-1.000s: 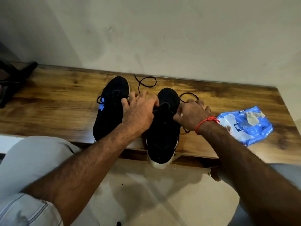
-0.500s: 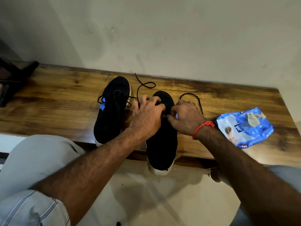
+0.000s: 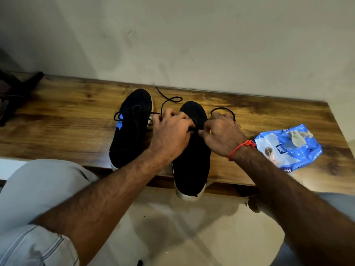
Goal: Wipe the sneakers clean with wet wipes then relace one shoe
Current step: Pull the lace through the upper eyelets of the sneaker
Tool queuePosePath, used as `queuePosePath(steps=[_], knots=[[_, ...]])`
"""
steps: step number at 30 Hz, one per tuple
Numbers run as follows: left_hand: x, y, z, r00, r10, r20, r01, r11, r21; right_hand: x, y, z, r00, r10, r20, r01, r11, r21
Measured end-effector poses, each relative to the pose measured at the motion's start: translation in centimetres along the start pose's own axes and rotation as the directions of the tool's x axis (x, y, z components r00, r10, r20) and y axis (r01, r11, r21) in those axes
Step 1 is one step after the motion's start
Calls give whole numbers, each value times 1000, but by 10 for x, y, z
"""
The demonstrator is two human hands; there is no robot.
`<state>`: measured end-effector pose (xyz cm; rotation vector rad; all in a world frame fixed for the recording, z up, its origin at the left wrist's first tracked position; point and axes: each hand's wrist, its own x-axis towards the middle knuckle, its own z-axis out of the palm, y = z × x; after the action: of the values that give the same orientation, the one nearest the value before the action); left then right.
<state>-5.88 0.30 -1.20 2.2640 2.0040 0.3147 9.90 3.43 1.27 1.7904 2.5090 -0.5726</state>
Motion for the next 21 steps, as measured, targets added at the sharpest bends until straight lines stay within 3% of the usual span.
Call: queuePosePath(steps=[3, 7, 9, 11, 13, 15, 18, 21], knots=[[5, -2, -6, 999, -16, -29, 18, 998, 59, 0, 2, 2, 1000, 7, 10, -7, 999, -38], [15, -24, -19, 954, -231, -192, 189, 959, -213, 0, 3, 0, 998, 38, 49, -38, 999, -2], [17, -29, -20, 911, -283, -302, 191, 935, -300, -1, 2, -2, 998, 27, 55, -28, 999, 19], [15, -23, -20, 948, -214, -237, 127, 933, -336, -1, -1, -1, 999, 10, 47, -10, 1000, 8], [8, -11, -12, 997, -70, -8, 68, 980, -188, -1, -2, 0, 999, 3, 42, -3, 1000, -3], [0, -3, -3, 993, 11, 114, -11, 1000, 3, -1, -2, 0, 999, 2, 46, -2, 1000, 1], [2, -1, -10, 999, 15, 43, -18, 997, 73, -2, -1, 0, 999, 10, 43, -9, 1000, -20], [12, -14, -26, 986, -134, -103, 131, 991, -40, -2, 3, 0, 998, 32, 46, -30, 999, -31]])
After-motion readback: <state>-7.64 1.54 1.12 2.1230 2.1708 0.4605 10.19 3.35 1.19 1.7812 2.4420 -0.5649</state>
